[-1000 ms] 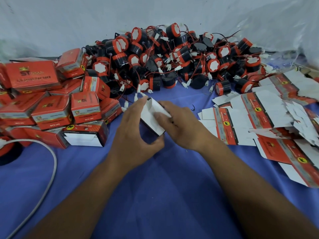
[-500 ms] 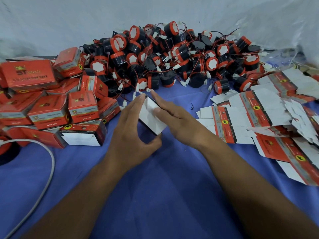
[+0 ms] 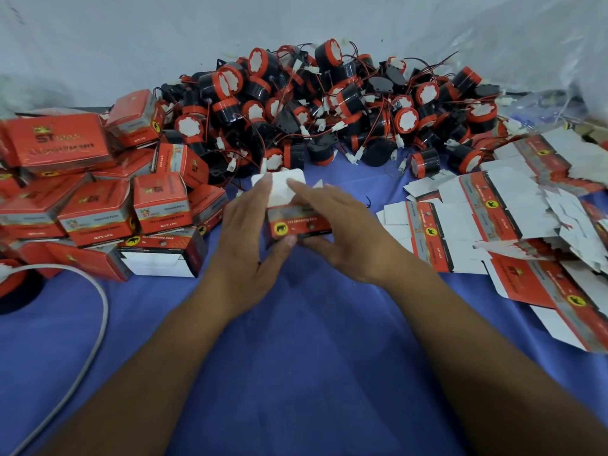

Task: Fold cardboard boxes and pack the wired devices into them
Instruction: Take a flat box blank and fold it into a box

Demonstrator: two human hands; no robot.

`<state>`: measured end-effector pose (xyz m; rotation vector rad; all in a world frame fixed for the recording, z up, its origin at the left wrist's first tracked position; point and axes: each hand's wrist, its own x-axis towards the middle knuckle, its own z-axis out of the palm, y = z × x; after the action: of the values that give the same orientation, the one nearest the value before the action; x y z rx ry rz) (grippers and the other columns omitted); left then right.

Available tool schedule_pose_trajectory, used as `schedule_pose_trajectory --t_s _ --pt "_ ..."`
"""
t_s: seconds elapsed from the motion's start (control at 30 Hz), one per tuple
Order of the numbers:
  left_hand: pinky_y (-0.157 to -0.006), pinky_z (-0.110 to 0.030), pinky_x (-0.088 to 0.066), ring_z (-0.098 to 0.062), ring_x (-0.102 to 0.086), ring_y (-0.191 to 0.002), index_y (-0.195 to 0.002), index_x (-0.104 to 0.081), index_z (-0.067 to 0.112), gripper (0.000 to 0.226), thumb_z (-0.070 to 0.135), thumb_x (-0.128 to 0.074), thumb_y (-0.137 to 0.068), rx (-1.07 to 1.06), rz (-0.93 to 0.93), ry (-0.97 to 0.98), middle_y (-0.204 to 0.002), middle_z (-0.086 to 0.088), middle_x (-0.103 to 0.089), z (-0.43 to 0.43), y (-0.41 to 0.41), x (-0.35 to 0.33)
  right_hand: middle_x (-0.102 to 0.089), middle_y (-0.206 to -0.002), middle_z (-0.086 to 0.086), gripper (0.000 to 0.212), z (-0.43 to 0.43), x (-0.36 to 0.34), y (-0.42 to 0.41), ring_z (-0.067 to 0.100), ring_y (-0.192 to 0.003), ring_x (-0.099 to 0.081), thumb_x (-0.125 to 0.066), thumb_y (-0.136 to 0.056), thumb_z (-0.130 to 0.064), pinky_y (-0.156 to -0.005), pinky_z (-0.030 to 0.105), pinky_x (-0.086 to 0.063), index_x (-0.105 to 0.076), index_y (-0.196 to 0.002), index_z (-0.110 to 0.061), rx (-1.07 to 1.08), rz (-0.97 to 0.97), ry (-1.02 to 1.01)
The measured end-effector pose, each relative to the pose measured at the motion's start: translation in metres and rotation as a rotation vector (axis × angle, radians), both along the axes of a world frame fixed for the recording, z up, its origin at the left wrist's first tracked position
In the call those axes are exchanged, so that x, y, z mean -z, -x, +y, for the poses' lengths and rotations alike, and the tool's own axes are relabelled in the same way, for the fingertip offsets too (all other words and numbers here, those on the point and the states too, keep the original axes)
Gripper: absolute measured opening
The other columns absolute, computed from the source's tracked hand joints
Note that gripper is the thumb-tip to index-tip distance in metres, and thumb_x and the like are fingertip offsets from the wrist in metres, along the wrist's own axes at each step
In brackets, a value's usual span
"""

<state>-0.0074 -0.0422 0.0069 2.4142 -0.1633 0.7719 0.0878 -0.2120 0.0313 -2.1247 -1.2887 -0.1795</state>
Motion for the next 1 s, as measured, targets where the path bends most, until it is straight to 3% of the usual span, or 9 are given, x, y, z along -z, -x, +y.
schedule_pose_trajectory --t_s 0.1,0.2,0.3,0.43,0.6,0.7,0.8,0.9,1.0 --pt "-0.117 -0.045 -0.027 -0.037 -0.038 -0.137 -0.139 -0.049 -0.004 0.062 0.041 -0.048 -0.097 -0.042 0.006 -0.273 -0.144 -0.017 -0.048 0.009 -0.005 0.002 -0.058 -0.134 0.011 0.069 0.003 -0.001 -0.001 0.025 -0.127 -0.048 -0.073 -0.086 -0.004 -0.121 0.022 -0.007 -0.042 -0.148 -0.006 -0.04 -0.135 0.086" --pt "-0.109 -0.056 -0.036 -0.043 -0.049 -0.126 -0.117 -0.064 -0.005 0.05 0.038 -0.064 -0.091 -0.155 -0.055 -0.441 -0.12 -0.02 -0.062 0.014 -0.009 0.001 -0.057 -0.13 0.018 0.045 0.007 -0.001 -0.002 0.04 -0.131 -0.047 -0.076 -0.083 -0.01 -0.121 0.042 -0.018 -0.062 -0.125 -0.001 0.067 -0.303 0.168" --pt "-0.099 -0.054 -0.043 -0.042 -0.055 -0.114 -0.108 -0.067 -0.002 0.043 0.031 -0.078 -0.083 -0.202 -0.045 -0.476 -0.11 -0.019 -0.063 0.013 -0.01 0.0 -0.044 -0.146 0.014 0.042 0.01 -0.003 -0.004 0.034 -0.148 -0.027 -0.071 -0.088 -0.03 -0.118 0.04 -0.022 -0.058 -0.118 -0.003 0.252 -0.286 0.28" --pt "-0.082 -0.039 -0.047 -0.036 -0.057 -0.099 -0.116 -0.064 0.0 0.046 0.022 -0.082 -0.08 -0.227 0.032 -0.244 -0.11 -0.02 -0.058 0.007 -0.009 0.002 -0.06 -0.112 0.006 0.05 0.011 -0.003 -0.008 0.029 -0.111 -0.05 -0.065 -0.086 -0.057 -0.092 0.036 -0.033 -0.057 -0.113 -0.015 0.413 -0.322 0.365" --pt "-0.085 -0.01 -0.036 -0.009 -0.047 -0.103 -0.113 -0.062 0.011 0.028 0.02 -0.072 -0.089 -0.139 0.134 0.121 -0.125 -0.009 -0.049 0.007 -0.009 0.006 -0.065 -0.098 0.009 0.046 0.011 0.005 -0.008 0.03 -0.092 -0.059 -0.064 -0.09 -0.053 -0.066 0.034 -0.036 -0.053 -0.113 -0.015 0.342 -0.115 0.402" --pt "-0.096 -0.022 -0.037 -0.019 -0.048 -0.122 -0.108 -0.063 0.012 0.016 0.015 -0.066 -0.093 -0.143 0.159 0.166 -0.136 -0.009 -0.049 0.01 -0.01 0.007 -0.063 -0.076 -0.004 0.046 0.002 0.005 -0.012 0.015 -0.072 -0.058 -0.051 -0.095 -0.06 -0.059 0.031 -0.04 -0.052 -0.118 -0.02 0.287 0.12 0.222" --pt "-0.087 -0.028 -0.043 -0.019 -0.053 -0.097 -0.101 -0.062 0.011 0.01 0.009 -0.066 -0.092 -0.094 0.16 0.155 -0.117 -0.003 -0.058 0.009 -0.011 0.006 -0.056 -0.058 -0.004 0.034 -0.007 0.002 -0.04 0.003 -0.054 -0.053 -0.05 -0.1 -0.049 -0.05 0.02 -0.035 -0.051 -0.113 -0.017 0.407 0.241 -0.054" --pt "-0.086 -0.014 -0.036 -0.014 -0.049 -0.103 -0.105 -0.065 0.01 0.016 0.009 -0.069 -0.09 -0.07 0.148 0.123 -0.112 0.004 -0.057 0.008 -0.011 0.007 -0.064 -0.105 0.016 0.033 -0.031 -0.002 -0.099 0.027 -0.103 -0.059 -0.058 -0.097 -0.027 -0.081 0.03 -0.043 -0.055 -0.123 -0.008 0.682 0.027 -0.095" --pt "-0.095 -0.023 -0.031 -0.009 -0.04 -0.11 -0.125 -0.061 0.02 0.038 0.022 -0.072 -0.089 -0.103 0.179 0.108 -0.126 0.005 -0.057 0.008 -0.01 0.008 -0.03 -0.148 0.028 0.052 -0.06 -0.003 -0.156 0.05 -0.135 -0.029 -0.058 -0.096 -0.026 -0.109 0.052 -0.032 -0.042 -0.145 -0.02 0.924 0.035 0.213"
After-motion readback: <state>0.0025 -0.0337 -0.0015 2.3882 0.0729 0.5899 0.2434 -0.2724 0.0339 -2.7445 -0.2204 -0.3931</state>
